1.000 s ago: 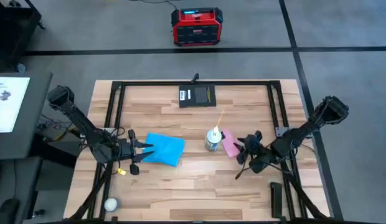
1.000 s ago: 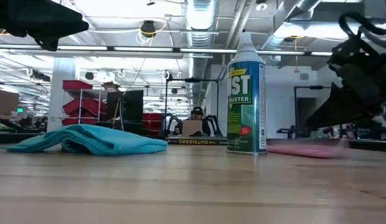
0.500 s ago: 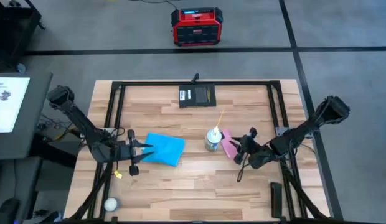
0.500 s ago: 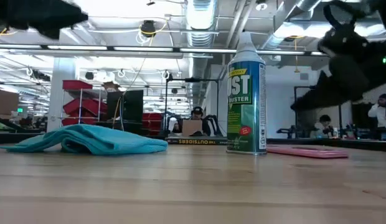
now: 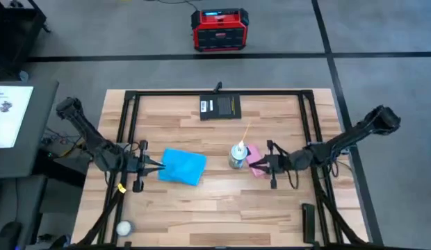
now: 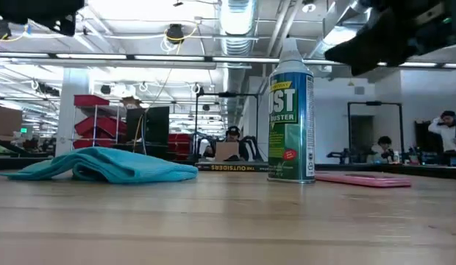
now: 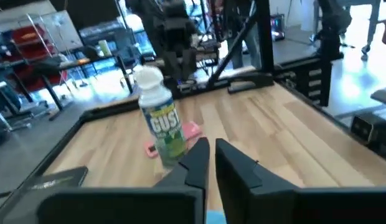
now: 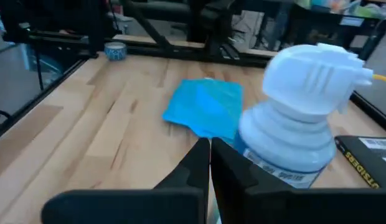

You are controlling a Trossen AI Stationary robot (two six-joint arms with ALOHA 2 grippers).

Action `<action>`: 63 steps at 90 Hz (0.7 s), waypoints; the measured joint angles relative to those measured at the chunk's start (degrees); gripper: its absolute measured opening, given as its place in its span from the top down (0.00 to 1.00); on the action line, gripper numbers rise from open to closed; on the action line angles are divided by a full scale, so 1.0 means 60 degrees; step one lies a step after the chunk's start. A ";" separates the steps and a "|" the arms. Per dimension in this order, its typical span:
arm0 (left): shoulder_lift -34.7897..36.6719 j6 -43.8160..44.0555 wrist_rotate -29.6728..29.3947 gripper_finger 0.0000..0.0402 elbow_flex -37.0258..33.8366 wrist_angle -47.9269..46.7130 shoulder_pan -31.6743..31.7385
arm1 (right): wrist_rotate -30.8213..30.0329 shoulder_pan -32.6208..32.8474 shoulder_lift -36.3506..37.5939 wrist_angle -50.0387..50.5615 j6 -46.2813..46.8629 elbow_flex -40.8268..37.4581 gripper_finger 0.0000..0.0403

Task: Apply microfiber cloth
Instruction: Return to Home Position

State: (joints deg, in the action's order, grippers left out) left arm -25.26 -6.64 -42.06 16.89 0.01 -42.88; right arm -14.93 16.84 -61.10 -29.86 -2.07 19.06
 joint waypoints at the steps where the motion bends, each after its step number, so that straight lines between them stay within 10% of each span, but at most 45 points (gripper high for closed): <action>1: 0.0039 -0.0026 0.0034 0.98 -0.0012 -0.0029 0.0058 | 0.0205 -0.0135 0.0000 -0.0049 -0.0027 -0.0011 1.00; 27: 0.0337 -0.0499 0.1763 1.00 -0.0041 -0.0995 0.2092 | 0.3756 -0.3085 -0.0018 -0.1178 -0.0389 -0.0206 1.00; 63: -0.0036 -0.1873 0.5631 1.00 -0.0048 -0.0284 0.5791 | 0.5607 -0.4786 -0.2022 -0.3674 -0.0571 -0.0108 1.00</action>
State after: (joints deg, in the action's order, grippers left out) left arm -25.48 -17.88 -8.27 16.60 -1.69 -8.14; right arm 18.71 -11.87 -73.23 -51.91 -5.50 18.41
